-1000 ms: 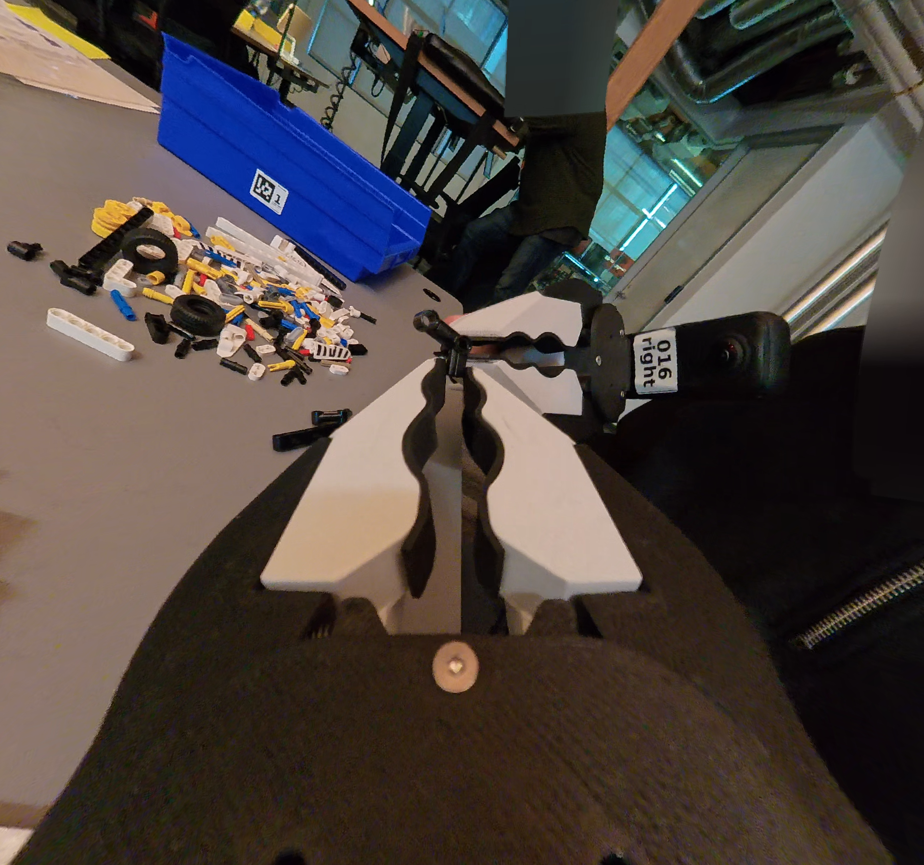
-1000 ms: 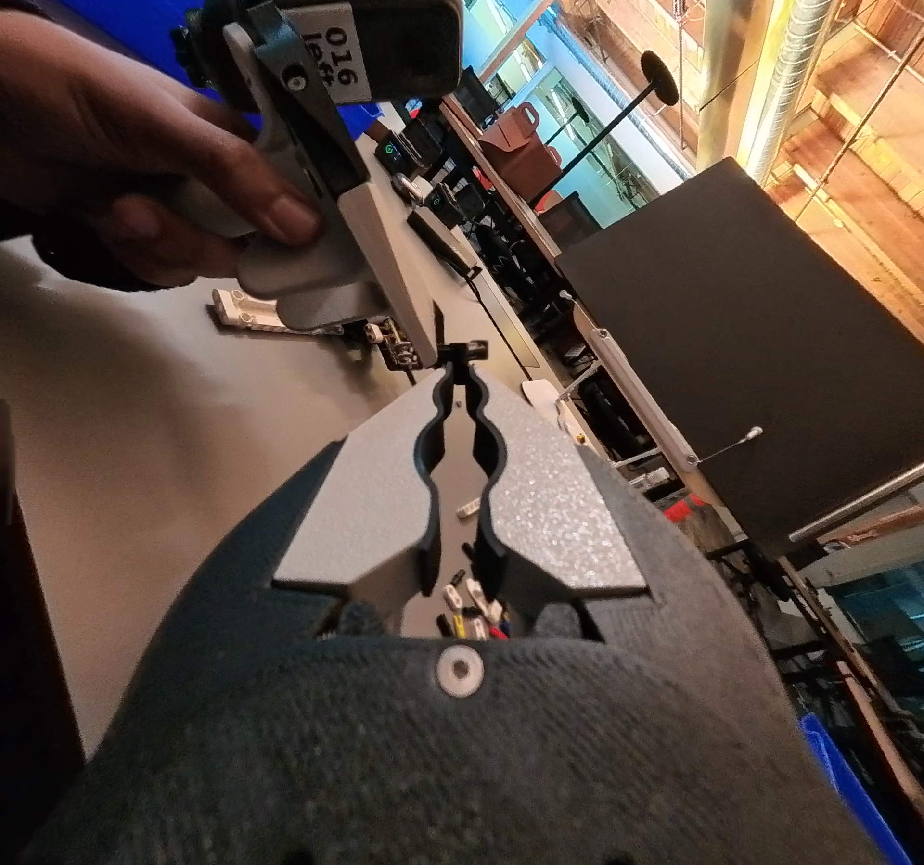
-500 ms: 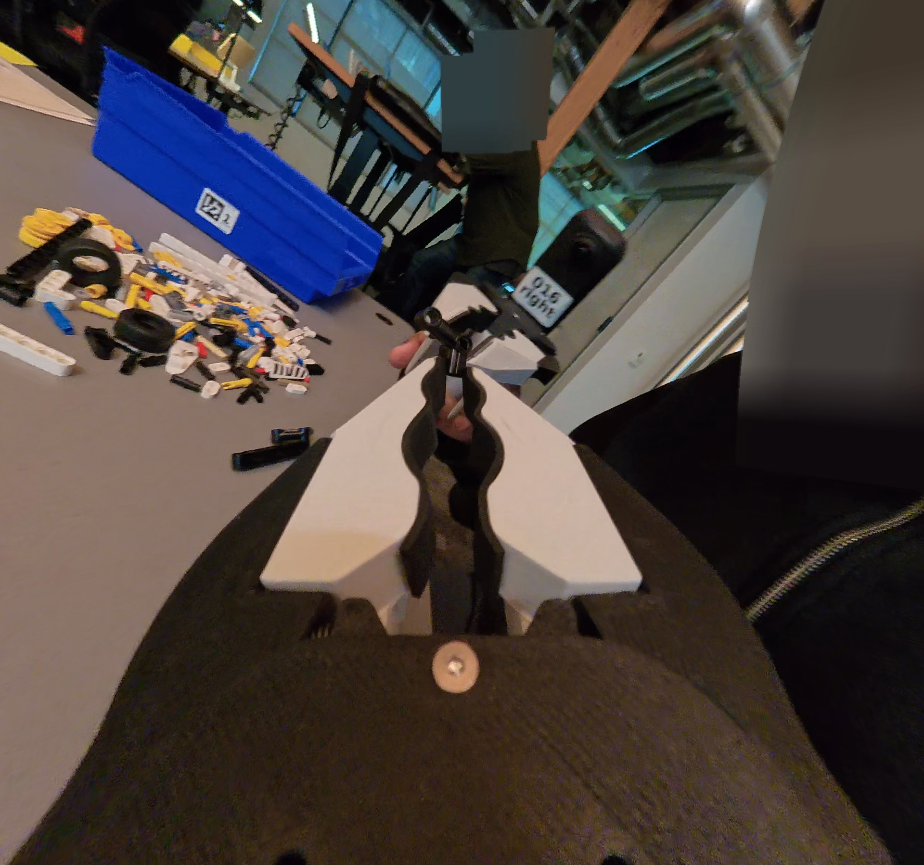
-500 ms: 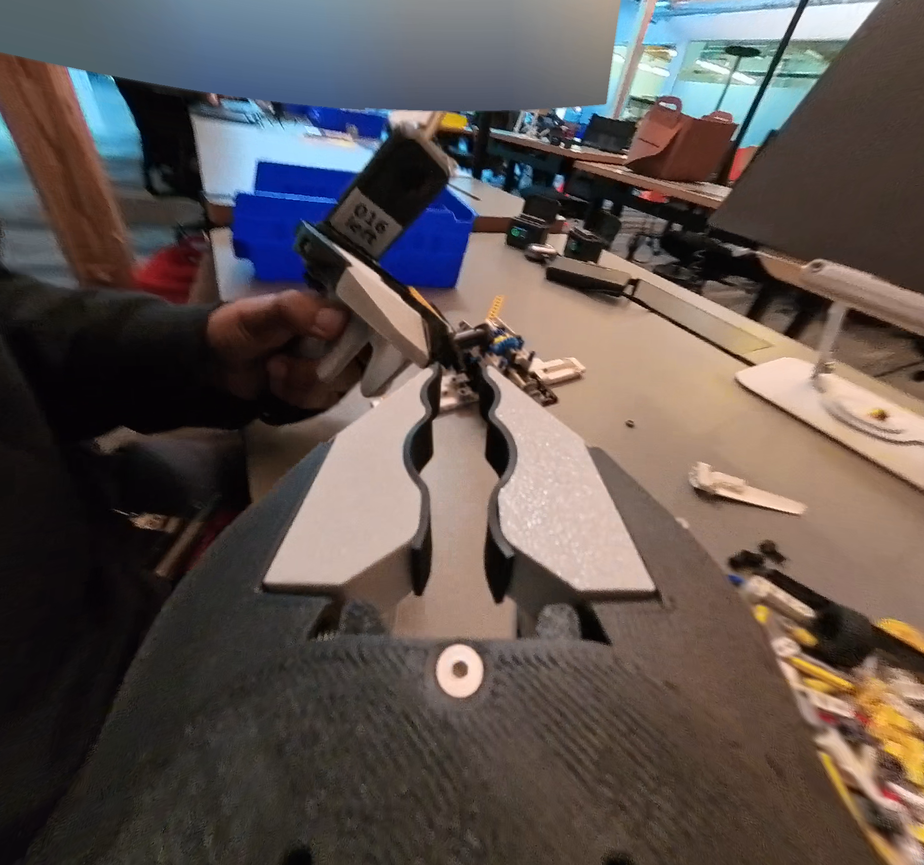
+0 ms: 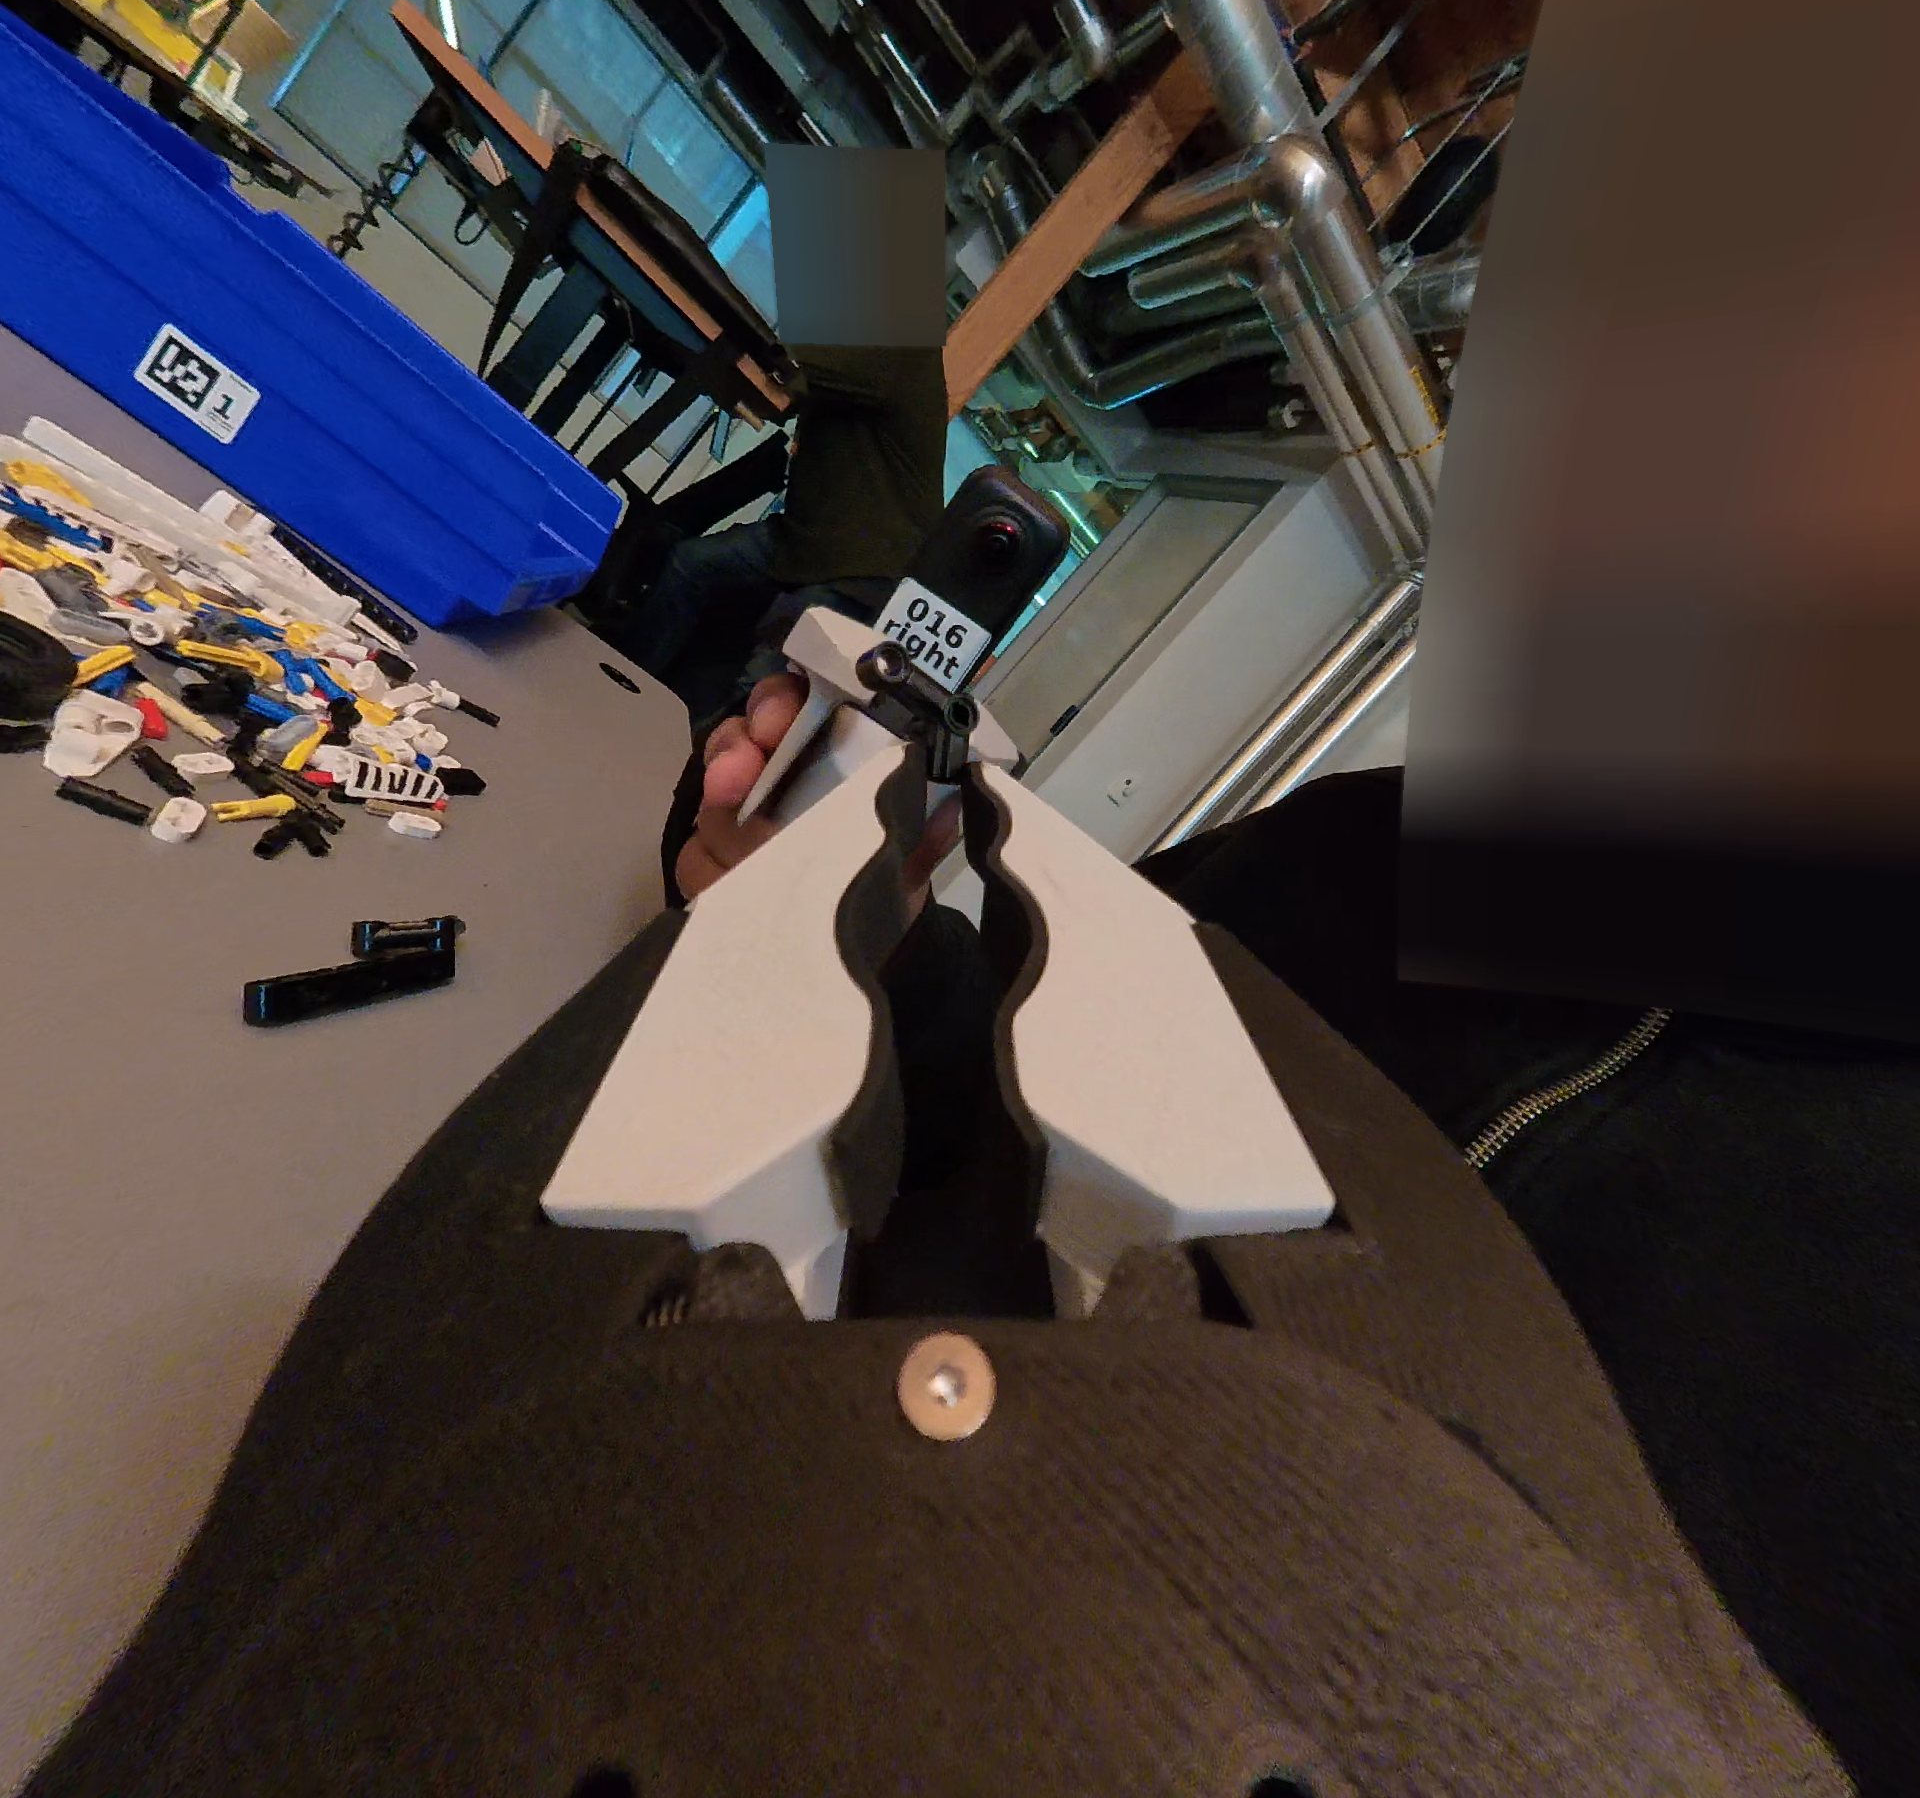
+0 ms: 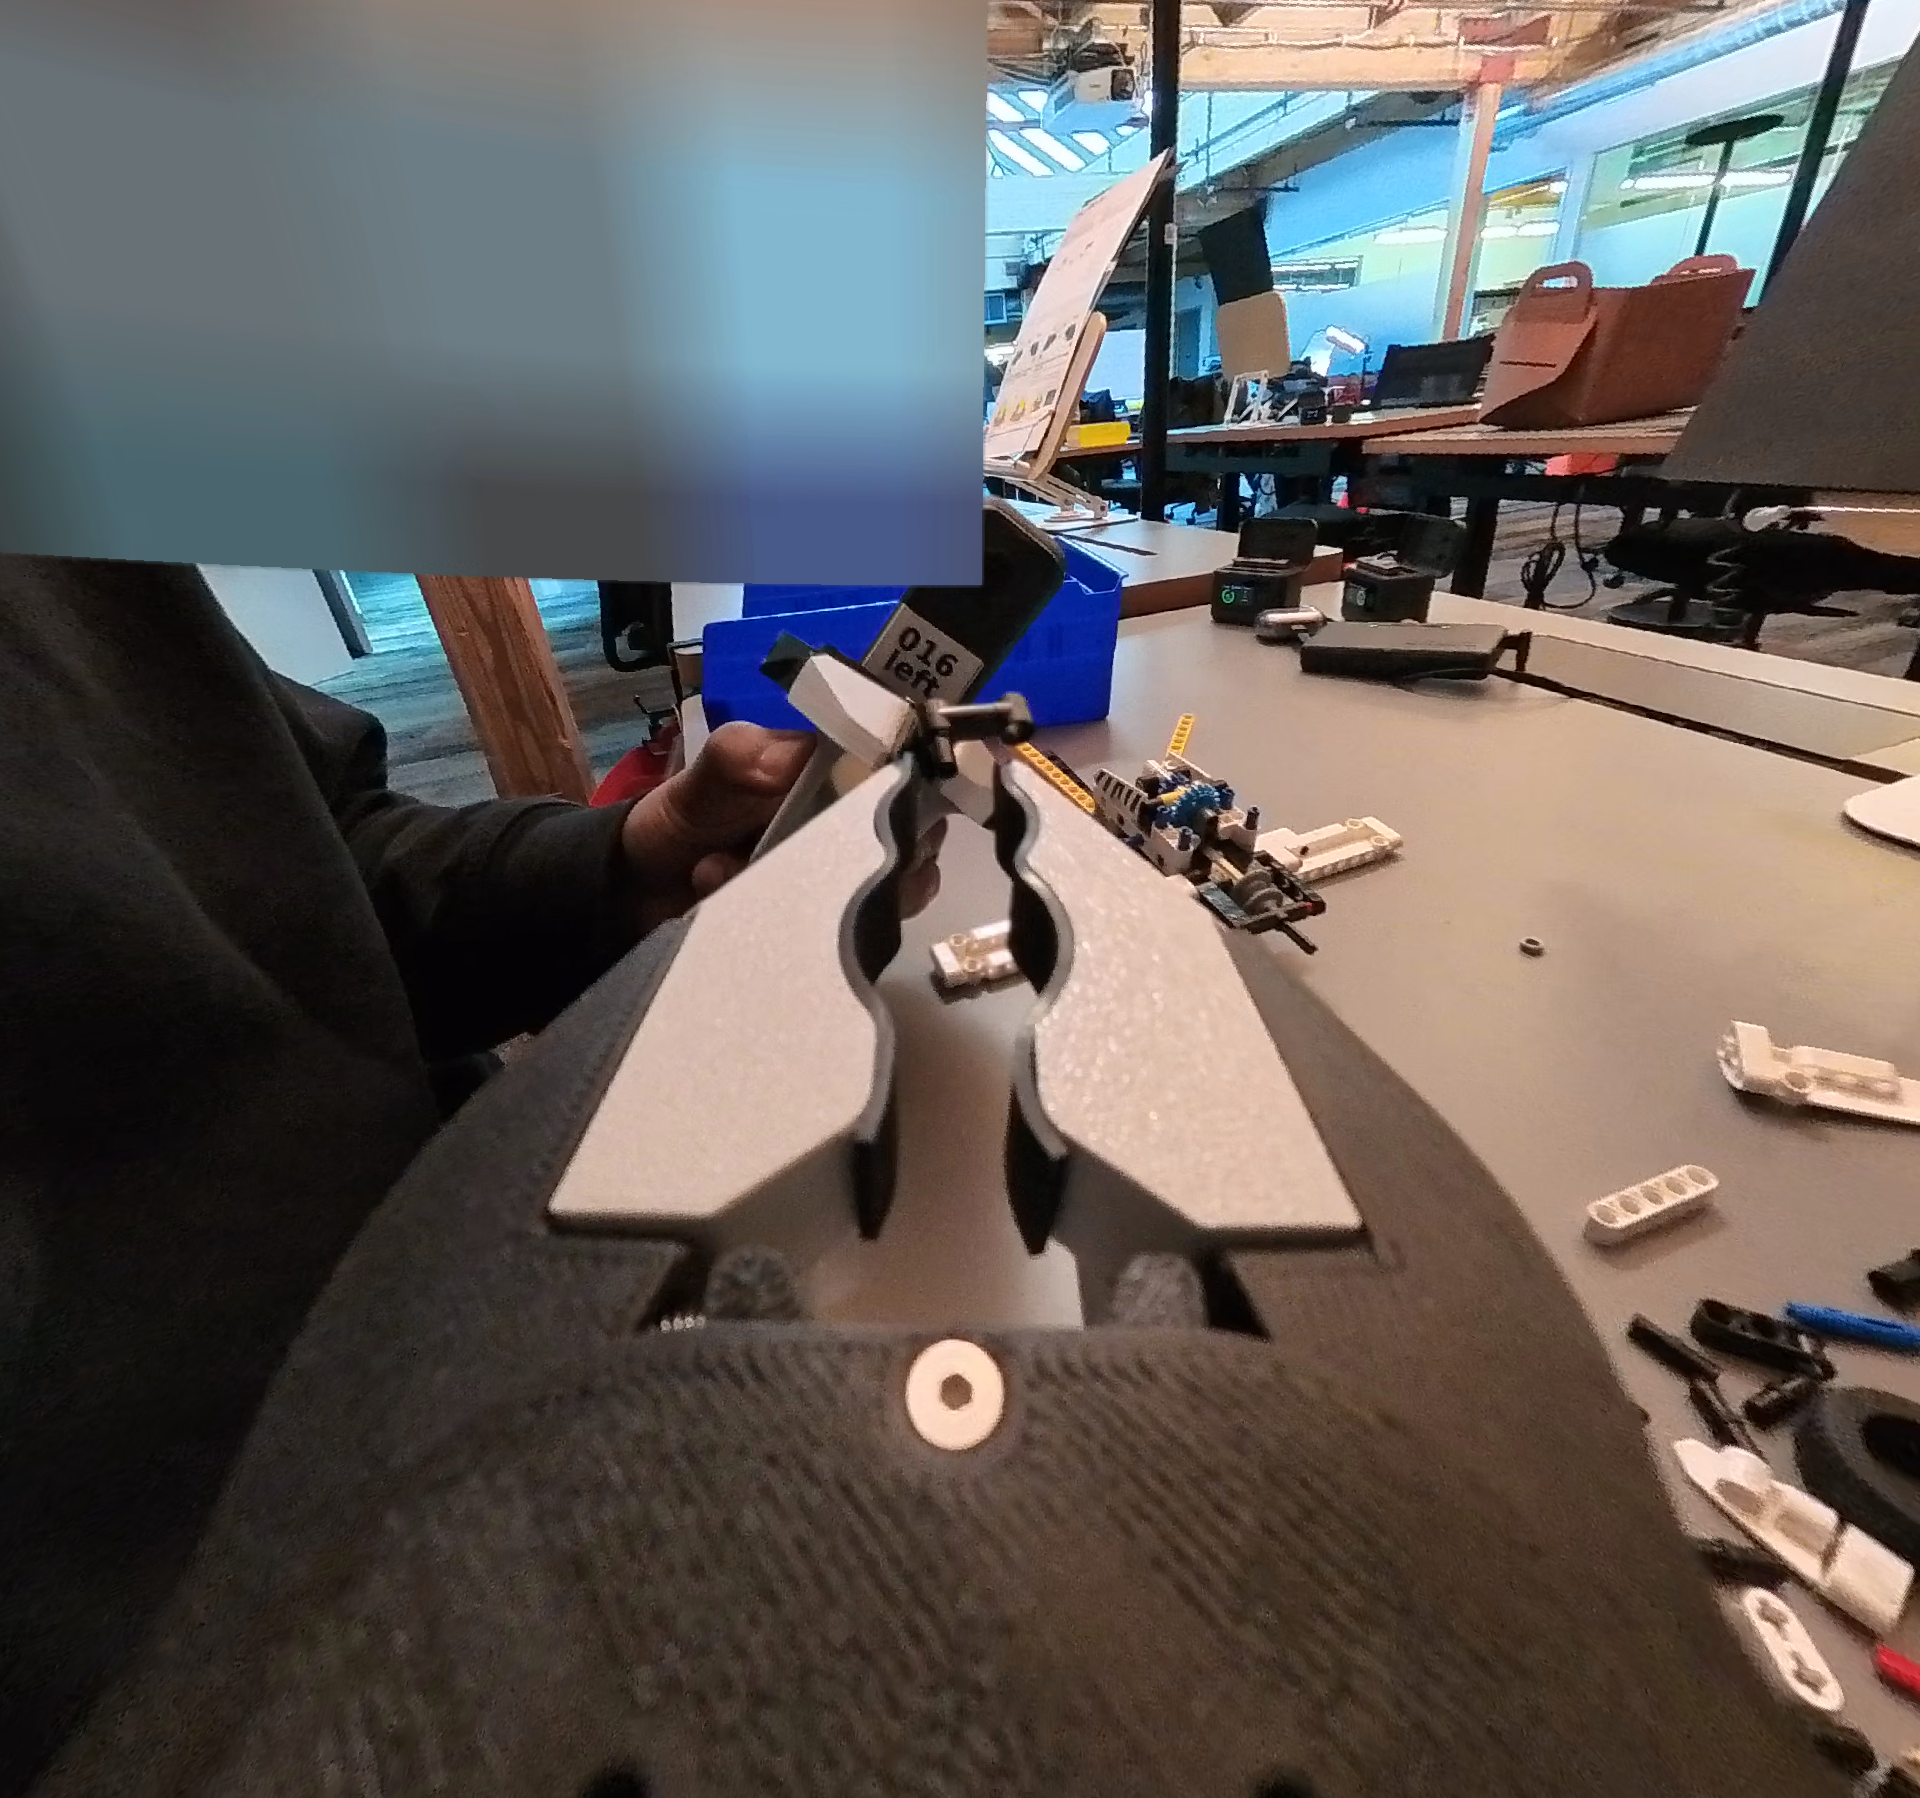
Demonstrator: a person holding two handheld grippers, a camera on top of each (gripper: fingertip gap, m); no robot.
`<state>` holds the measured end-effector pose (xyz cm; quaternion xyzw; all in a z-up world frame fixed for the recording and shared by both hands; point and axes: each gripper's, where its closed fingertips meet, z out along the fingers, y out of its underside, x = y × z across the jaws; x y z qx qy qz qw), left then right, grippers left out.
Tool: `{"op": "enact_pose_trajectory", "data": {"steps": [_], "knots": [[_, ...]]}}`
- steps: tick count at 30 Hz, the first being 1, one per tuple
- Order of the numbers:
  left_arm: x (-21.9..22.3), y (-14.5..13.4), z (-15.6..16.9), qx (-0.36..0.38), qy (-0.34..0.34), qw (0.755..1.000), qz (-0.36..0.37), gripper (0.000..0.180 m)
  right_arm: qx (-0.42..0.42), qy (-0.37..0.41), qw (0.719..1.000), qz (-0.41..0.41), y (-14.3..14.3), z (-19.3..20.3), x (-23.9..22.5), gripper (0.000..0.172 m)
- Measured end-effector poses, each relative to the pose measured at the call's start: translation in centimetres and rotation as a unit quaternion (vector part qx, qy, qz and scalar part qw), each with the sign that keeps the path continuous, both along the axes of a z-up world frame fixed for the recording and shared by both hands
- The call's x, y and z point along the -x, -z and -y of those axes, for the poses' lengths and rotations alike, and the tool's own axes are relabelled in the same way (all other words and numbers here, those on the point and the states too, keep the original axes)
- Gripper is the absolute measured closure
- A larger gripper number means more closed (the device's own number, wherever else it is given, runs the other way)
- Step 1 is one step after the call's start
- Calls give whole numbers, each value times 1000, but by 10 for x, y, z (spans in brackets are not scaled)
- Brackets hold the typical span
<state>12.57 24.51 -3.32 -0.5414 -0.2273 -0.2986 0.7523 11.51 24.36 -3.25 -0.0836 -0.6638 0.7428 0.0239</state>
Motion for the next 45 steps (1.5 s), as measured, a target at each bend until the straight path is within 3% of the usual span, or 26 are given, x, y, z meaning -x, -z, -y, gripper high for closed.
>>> {"op": "enact_pose_trajectory", "data": {"steps": [15,21,34,41,45], "knots": [[-1,0,0,-9,15,1000,14,176,-43,22,998,-47,-1,-6,0,158],[0,2,0,13,4,1000,1,177,-97,49,990,-90,6,-5,1,159],[10,26,-4,106,-39,993,-21,177,-205,112,950,-210,26,3,9,164],[13,32,-5,120,-49,991,-25,177,-279,152,908,-273,34,2,14,169],[12,30,-5,106,-41,993,-15,173,-291,159,900,-282,34,2,12,169]]}}
